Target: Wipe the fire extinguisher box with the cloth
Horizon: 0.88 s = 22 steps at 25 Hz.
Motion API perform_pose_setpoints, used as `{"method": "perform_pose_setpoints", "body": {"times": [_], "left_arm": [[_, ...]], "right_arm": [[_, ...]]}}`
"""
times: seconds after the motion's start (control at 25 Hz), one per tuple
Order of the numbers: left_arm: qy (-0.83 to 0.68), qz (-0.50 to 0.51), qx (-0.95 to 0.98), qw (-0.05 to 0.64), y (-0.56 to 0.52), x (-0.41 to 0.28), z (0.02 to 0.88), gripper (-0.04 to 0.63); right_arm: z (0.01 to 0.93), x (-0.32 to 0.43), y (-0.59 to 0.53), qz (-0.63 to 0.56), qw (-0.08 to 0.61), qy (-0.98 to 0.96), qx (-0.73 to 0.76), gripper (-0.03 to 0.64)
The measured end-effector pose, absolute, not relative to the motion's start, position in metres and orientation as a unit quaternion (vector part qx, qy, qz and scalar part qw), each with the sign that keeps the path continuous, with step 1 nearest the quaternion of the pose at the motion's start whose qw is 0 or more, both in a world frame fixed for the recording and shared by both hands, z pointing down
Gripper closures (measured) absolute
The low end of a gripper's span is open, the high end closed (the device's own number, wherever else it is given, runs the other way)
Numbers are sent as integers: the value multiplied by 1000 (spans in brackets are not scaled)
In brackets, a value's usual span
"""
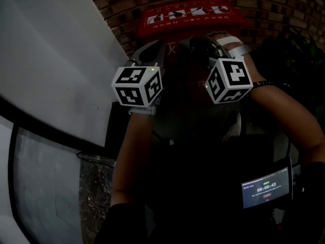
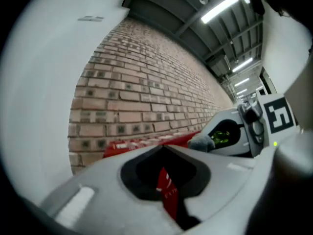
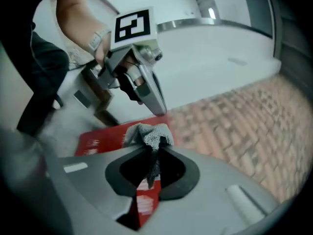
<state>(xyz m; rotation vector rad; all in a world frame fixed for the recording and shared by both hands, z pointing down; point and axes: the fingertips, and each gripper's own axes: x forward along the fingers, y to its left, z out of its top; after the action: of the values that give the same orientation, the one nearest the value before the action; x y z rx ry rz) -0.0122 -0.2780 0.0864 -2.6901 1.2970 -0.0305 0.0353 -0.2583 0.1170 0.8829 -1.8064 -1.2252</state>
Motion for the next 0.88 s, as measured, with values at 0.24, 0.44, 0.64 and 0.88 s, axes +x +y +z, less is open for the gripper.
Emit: {"method": "perform_pose_setpoints", "body": {"times": [0.24, 0.44, 0.64, 0.88], "left_arm": [[474, -29, -877, 81, -323, -36, 32, 592], [475, -42, -877, 55, -350, -36, 38, 592], [461, -61, -884, 43, -364, -32, 58, 592], [456, -66, -887, 36, -370, -35, 62, 594]], "right_arm": [[27, 13, -338, -468, 392, -706, 359, 584], [14, -9, -418, -468, 430, -692, 344, 584], [40, -40, -472, -485, 471, -671, 304, 584], [68, -54, -503, -482, 505, -661, 273, 584]]}}
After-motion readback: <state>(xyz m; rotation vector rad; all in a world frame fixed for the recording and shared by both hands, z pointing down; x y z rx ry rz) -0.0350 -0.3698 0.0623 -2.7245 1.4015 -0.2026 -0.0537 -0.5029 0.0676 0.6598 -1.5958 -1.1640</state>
